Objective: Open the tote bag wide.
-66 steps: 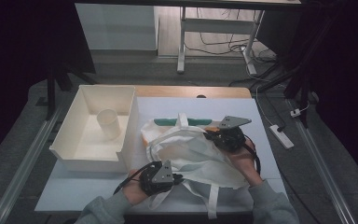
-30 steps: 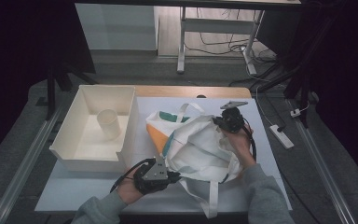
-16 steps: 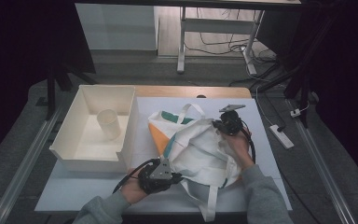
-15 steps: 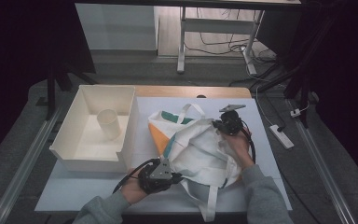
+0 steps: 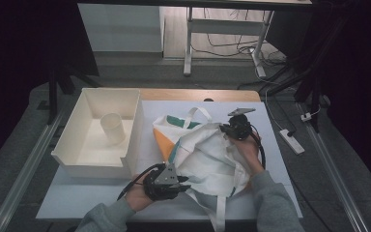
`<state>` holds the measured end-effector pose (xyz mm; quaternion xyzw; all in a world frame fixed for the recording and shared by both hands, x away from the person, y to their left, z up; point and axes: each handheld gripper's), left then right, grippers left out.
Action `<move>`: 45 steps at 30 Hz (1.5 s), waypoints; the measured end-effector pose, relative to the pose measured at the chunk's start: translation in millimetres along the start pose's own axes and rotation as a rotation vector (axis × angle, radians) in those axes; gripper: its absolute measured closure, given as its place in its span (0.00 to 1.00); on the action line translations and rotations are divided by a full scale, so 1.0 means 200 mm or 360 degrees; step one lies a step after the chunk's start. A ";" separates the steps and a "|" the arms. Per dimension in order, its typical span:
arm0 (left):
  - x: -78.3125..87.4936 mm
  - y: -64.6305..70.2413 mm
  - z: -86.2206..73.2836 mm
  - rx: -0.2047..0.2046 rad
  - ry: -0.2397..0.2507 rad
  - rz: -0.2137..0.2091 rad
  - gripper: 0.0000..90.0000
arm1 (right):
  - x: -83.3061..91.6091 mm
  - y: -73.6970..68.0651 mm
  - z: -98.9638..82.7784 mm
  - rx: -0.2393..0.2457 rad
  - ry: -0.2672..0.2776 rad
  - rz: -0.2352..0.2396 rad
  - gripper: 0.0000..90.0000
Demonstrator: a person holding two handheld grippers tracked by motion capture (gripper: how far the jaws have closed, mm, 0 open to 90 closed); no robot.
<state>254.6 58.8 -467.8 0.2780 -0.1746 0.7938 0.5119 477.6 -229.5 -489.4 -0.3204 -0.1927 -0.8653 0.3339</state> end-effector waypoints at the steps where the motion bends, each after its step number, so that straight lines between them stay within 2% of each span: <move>1: 0.02 0.00 0.01 -0.0004 0.0017 -0.0001 0.66 | 0.01 0.00 0.00 -0.0003 0.0013 0.0006 0.90; 3: 0.07 0.01 0.06 -0.0022 0.0070 0.0021 0.60 | 0.03 -0.01 0.01 -0.0011 0.0032 0.0014 0.82; 6: 0.14 0.01 0.12 -0.0036 0.0131 0.0126 0.51 | 0.07 -0.03 0.03 -0.0028 0.0087 0.0021 0.69; 11: 0.19 -0.09 0.17 0.0119 0.0147 0.0254 0.44 | 0.19 -0.09 0.07 0.0018 0.0143 0.0019 0.58; 14: 0.18 -0.15 0.18 0.0207 0.0130 0.0306 0.42 | 0.30 -0.13 0.08 0.0029 0.0205 0.0018 0.55; 16: 0.16 -0.20 0.18 0.0248 0.0119 0.0333 0.42 | 0.37 -0.16 0.08 0.0018 0.0240 0.0049 0.54; 20: 0.11 -0.26 0.22 0.0292 0.0083 0.0391 0.42 | 0.49 -0.24 0.06 0.0046 0.0271 0.0072 0.53; 23: 0.06 -0.33 0.24 0.0337 0.0042 0.0430 0.42 | 0.56 -0.29 0.02 0.0037 0.0301 0.0104 0.53; 26: 0.02 -0.40 0.24 0.0388 0.0019 0.0434 0.43 | 0.60 -0.32 -0.02 0.0049 0.0293 0.0107 0.52; 30: -0.04 -0.47 0.23 0.0445 0.0001 0.0434 0.47 | 0.62 -0.35 -0.08 0.0053 0.0243 0.0110 0.51; 32: -0.06 -0.48 0.23 0.0436 -0.0017 0.0439 0.50 | 0.61 -0.37 -0.10 0.0052 0.0217 0.0106 0.51; 34: -0.07 -0.49 0.22 0.0423 -0.0022 0.0444 0.55 | 0.60 -0.39 -0.12 0.0061 0.0185 0.0102 0.51; 37: -0.07 -0.50 0.21 0.0425 -0.0014 0.0414 0.65 | 0.56 -0.42 -0.12 0.0104 0.0118 0.0075 0.51; 41: -0.07 -0.51 0.20 0.0424 -0.0027 0.0423 0.78 | 0.51 -0.46 -0.12 0.0168 0.0032 0.0040 0.51; 43: -0.07 -0.52 0.19 0.0435 -0.0027 0.0425 0.85 | 0.49 -0.47 -0.13 0.0174 0.0000 0.0030 0.51; 45: -0.07 -0.52 0.18 0.0445 -0.0040 0.0423 0.88 | 0.48 -0.46 -0.14 0.0164 -0.0026 0.0024 0.52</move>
Point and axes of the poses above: each handheld gripper's, and its own axes: x roughly backward along the jaws, z roughly out of its top, y roughly to its right, and after that the axes turned 6 degrees about x, right-handed
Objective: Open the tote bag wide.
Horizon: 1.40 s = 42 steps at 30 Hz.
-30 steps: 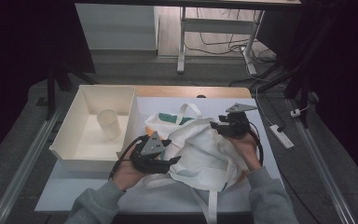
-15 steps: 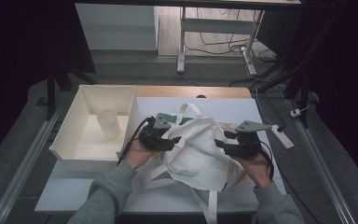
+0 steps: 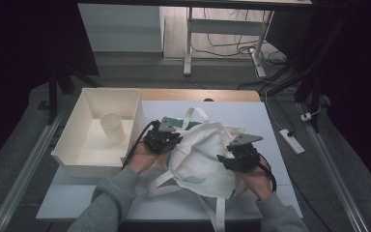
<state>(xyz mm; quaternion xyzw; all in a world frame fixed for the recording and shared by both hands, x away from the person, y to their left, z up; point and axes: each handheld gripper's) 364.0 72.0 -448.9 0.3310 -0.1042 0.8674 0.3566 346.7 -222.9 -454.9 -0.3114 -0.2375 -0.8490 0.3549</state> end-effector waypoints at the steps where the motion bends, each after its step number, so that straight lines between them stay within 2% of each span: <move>1: 0.00 0.00 0.00 0.0001 -0.0004 0.0000 0.90 | -0.01 0.00 -0.01 -0.0001 -0.0013 -0.0003 0.53; 3: -0.01 -0.01 -0.01 0.0000 -0.0017 0.0005 0.91 | -0.01 0.01 -0.01 -0.0001 -0.0043 0.0004 0.54; 8: -0.01 -0.01 -0.01 -0.0006 -0.0037 0.0012 0.92 | -0.01 0.02 -0.02 0.0055 -0.0118 -0.0078 0.61; 10: -0.01 -0.02 -0.02 -0.0006 -0.0039 0.0014 0.93 | 0.00 0.02 -0.02 0.0078 -0.0155 -0.0113 0.68; 12: 0.00 -0.02 -0.02 -0.0003 -0.0033 0.0015 0.93 | 0.00 0.03 -0.02 0.0102 -0.0191 -0.0151 0.79; 15: 0.00 -0.02 -0.02 0.0000 -0.0025 0.0019 0.93 | 0.01 0.05 -0.03 0.0111 -0.0232 -0.0165 0.94; 17: 0.00 -0.02 -0.02 -0.0004 -0.0023 0.0019 0.93 | 0.01 0.07 -0.05 0.0100 -0.0250 -0.0158 0.99; 21: 0.01 -0.02 -0.02 -0.0004 -0.0022 0.0017 0.93 | 0.01 0.09 -0.06 0.0071 -0.0240 -0.0112 1.00; 24: 0.01 -0.02 -0.02 -0.0006 -0.0023 0.0017 0.93 | 0.02 0.09 -0.05 0.0080 -0.0196 -0.0099 0.99; 30: 0.00 -0.02 -0.03 -0.0002 -0.0020 0.0014 0.93 | 0.05 0.04 0.00 0.0034 -0.0091 -0.0025 0.78; 32: 0.00 -0.02 -0.03 0.0000 -0.0020 0.0013 0.93 | 0.03 0.01 0.01 0.0069 -0.0112 -0.0023 0.73; 35: 0.00 -0.03 -0.03 0.0000 -0.0019 0.0011 0.93 | -0.03 -0.03 0.00 0.0132 -0.0215 -0.0065 0.69; 37: 0.00 -0.03 -0.03 -0.0001 -0.0020 0.0011 0.93 | -0.08 -0.02 -0.03 0.0156 -0.0305 -0.0121 0.71; 38: 0.01 -0.03 -0.03 0.0000 -0.0020 0.0011 0.93 | -0.10 -0.02 -0.04 0.0180 -0.0347 -0.0179 0.76; 39: 0.01 -0.03 -0.03 0.0002 -0.0021 0.0008 0.93 | -0.11 -0.01 -0.06 0.0180 -0.0365 -0.0193 0.84; 41: 0.00 -0.03 -0.03 0.0000 -0.0023 0.0009 0.93 | -0.10 0.02 -0.08 0.0136 -0.0327 -0.0138 0.94; 42: 0.00 -0.03 -0.03 0.0001 -0.0022 0.0010 0.93 | -0.09 0.03 -0.07 0.0130 -0.0306 -0.0153 0.95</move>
Point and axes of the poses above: each handheld gripper's, and its own axes: x roughly backward along the jaws, z roughly out of its top, y roughly to its right, and after that the axes turned 6 degrees about x, right-handed
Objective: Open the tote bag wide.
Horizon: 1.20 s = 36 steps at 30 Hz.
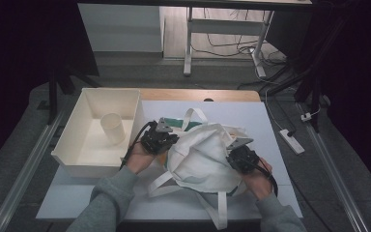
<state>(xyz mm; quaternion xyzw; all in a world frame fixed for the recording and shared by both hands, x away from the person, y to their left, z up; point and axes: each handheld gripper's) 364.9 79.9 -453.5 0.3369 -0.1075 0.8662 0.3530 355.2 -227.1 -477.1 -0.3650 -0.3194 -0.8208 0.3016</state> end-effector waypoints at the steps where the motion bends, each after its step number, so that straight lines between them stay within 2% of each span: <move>1: 0.00 0.00 0.00 0.0002 0.0000 0.0003 0.93 | 0.02 0.01 0.00 -0.0001 0.0022 -0.0006 0.96; 5: 0.01 -0.01 0.00 0.0011 0.0010 0.0017 0.93 | 0.13 0.07 0.01 -0.0055 0.0156 -0.0022 0.97; 9: 0.01 -0.01 0.00 0.0016 0.0014 0.0030 0.93 | 0.23 0.16 -0.01 -0.0169 0.0265 -0.0020 0.97; 15: 0.00 -0.01 0.00 0.0023 0.0008 0.0023 0.93 | 0.26 0.32 -0.13 -0.0383 0.0360 -0.0027 0.97; 18: -0.01 -0.01 0.00 0.0016 0.0001 0.0028 0.93 | 0.23 0.37 -0.18 -0.0466 0.0362 -0.0023 0.97; 22: -0.03 0.00 -0.01 0.0016 -0.0022 0.0019 0.93 | 0.19 0.40 -0.23 -0.0509 0.0328 -0.0037 0.97; 26: -0.05 0.00 -0.02 0.0018 -0.0049 0.0008 0.93 | 0.14 0.42 -0.26 -0.0514 0.0274 -0.0076 0.97; 32: -0.09 -0.01 -0.04 0.0025 -0.0096 0.0015 0.93 | 0.03 0.44 -0.31 -0.0558 0.0191 -0.0038 0.96; 36: -0.12 -0.01 -0.05 0.0025 -0.0129 0.0020 0.93 | 0.00 0.45 -0.32 -0.0564 0.0171 -0.0031 0.96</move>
Point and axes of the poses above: each handheld gripper's, and its own axes: x roughly backward along the jaws, z roughly out of its top, y roughly to its right, and after that the axes turned 6 degrees about x, right-handed
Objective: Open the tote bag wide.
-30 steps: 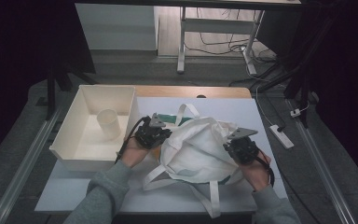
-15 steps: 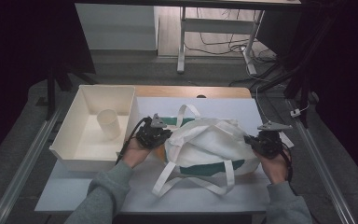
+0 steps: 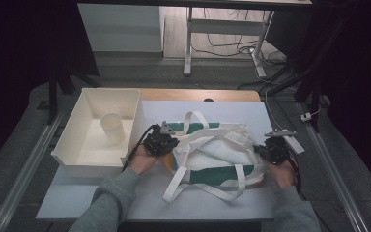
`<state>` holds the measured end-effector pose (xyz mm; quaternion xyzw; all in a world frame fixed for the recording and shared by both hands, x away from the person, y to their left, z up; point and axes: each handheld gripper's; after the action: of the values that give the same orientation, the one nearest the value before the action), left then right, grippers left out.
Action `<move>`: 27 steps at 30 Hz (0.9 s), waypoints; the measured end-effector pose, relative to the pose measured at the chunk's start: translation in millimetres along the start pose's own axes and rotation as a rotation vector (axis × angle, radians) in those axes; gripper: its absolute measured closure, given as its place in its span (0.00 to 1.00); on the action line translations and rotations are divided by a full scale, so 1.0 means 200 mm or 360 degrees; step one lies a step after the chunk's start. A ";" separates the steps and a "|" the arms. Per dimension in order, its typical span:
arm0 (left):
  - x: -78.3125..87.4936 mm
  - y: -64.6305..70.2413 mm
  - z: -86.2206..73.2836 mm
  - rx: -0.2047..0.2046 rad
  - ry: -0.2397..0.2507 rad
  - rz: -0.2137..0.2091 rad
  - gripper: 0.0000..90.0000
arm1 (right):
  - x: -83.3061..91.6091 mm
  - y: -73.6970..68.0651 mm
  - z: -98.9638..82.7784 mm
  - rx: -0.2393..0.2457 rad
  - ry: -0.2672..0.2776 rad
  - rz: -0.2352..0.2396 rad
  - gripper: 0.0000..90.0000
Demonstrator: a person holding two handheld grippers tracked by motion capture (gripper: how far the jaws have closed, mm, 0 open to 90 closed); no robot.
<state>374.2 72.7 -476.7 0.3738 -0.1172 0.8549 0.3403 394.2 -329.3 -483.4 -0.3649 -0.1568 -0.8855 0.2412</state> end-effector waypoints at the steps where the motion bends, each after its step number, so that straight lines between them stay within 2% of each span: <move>1: -0.01 0.00 0.00 0.0002 -0.0010 0.0003 0.93 | 0.00 0.00 0.00 0.0005 -0.0003 -0.0003 0.96; 10: -0.05 -0.01 -0.02 0.0017 -0.0054 -0.0004 0.92 | -0.03 0.02 -0.01 -0.0011 -0.0022 0.0004 0.96; 15: -0.07 -0.02 -0.03 0.0041 -0.0074 -0.0067 0.92 | -0.02 0.04 0.00 0.0025 0.0016 -0.0067 0.97; 19: -0.08 0.00 -0.03 0.0027 -0.0084 -0.0067 0.92 | -0.04 0.08 -0.01 -0.0014 0.0015 -0.0048 0.97; 22: -0.08 -0.01 -0.03 0.0034 -0.0085 -0.0073 0.92 | -0.04 0.07 0.00 0.0011 0.0010 -0.0060 0.96; 24: -0.08 0.00 -0.03 0.0030 -0.0082 -0.0072 0.92 | -0.02 0.05 0.01 0.0044 0.0018 -0.0085 0.91; 27: -0.07 0.00 -0.02 0.0016 -0.0062 -0.0061 0.89 | 0.03 0.03 0.03 0.0091 0.0065 -0.0128 0.77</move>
<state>378.3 67.4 -490.3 0.3941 -0.1123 0.8413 0.3525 396.3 -333.5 -474.1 -0.3331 -0.1917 -0.8969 0.2190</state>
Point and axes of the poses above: each handheld gripper's, and its own axes: x roughly backward along the jaws, z roughly out of its top, y roughly to its right, and after that the axes turned 6 degrees about x, right-handed
